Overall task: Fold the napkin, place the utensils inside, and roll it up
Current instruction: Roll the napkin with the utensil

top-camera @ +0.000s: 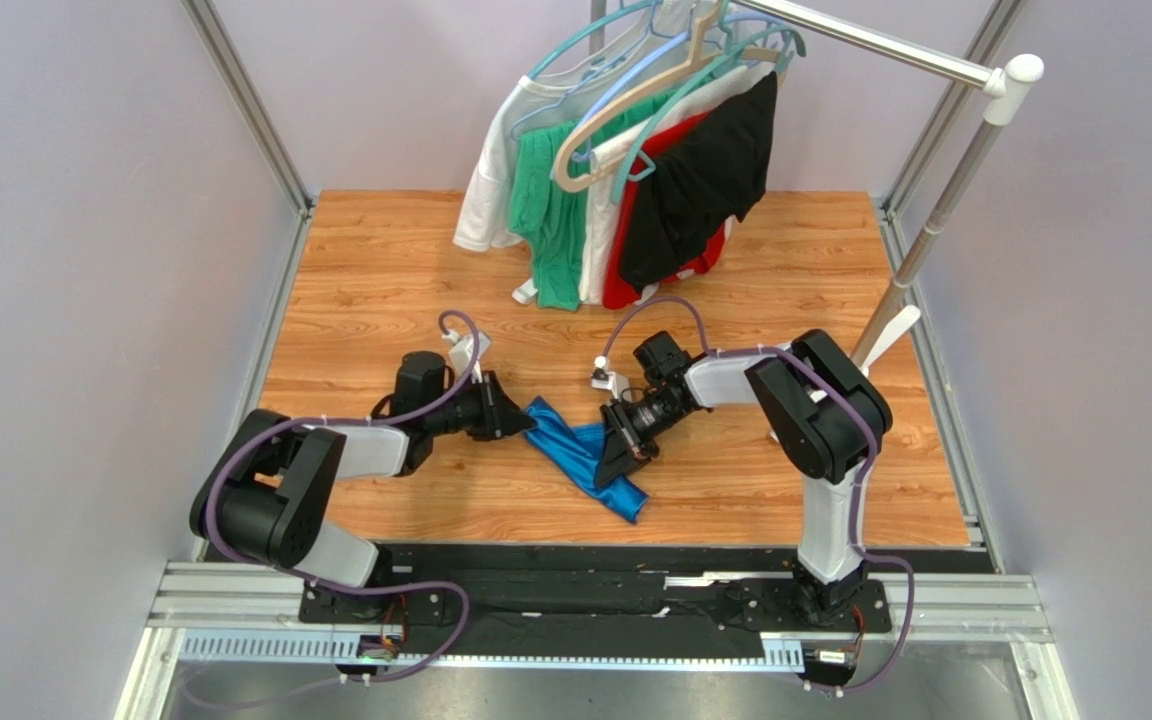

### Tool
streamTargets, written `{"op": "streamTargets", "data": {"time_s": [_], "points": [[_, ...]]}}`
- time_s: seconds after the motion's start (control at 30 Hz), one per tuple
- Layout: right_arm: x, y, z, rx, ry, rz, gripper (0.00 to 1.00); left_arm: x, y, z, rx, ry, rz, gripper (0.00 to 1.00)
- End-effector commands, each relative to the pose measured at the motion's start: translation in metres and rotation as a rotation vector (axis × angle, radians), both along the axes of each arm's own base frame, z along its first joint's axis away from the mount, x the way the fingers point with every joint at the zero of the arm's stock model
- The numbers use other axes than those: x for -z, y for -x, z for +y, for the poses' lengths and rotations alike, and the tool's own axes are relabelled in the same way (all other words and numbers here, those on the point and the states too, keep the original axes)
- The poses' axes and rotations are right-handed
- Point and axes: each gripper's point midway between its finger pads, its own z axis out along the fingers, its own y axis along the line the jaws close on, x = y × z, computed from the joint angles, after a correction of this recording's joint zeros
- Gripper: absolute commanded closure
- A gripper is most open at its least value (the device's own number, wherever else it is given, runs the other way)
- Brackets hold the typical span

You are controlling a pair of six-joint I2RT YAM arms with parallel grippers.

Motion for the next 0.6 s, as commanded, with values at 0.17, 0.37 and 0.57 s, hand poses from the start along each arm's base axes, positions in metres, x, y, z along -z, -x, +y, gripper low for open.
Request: {"op": "streamTargets", "data": {"time_s": [0.17,0.37,0.57], "points": [[0.012,-0.015,-0.006,0.010,0.080,-0.104,0.63,-0.024,-0.007,-0.015,0.061,0.054,-0.050,1.00],[-0.007,-0.022,-0.014,0.028,0.116,-0.164,0.35,-0.018,-0.008,-0.003,0.017,-0.045,0.006,1.00],[-0.029,-0.036,-0.024,0.052,0.181,-0.277,0.28,-0.015,-0.007,0.004,-0.001,-0.111,0.059,1.00]]}}
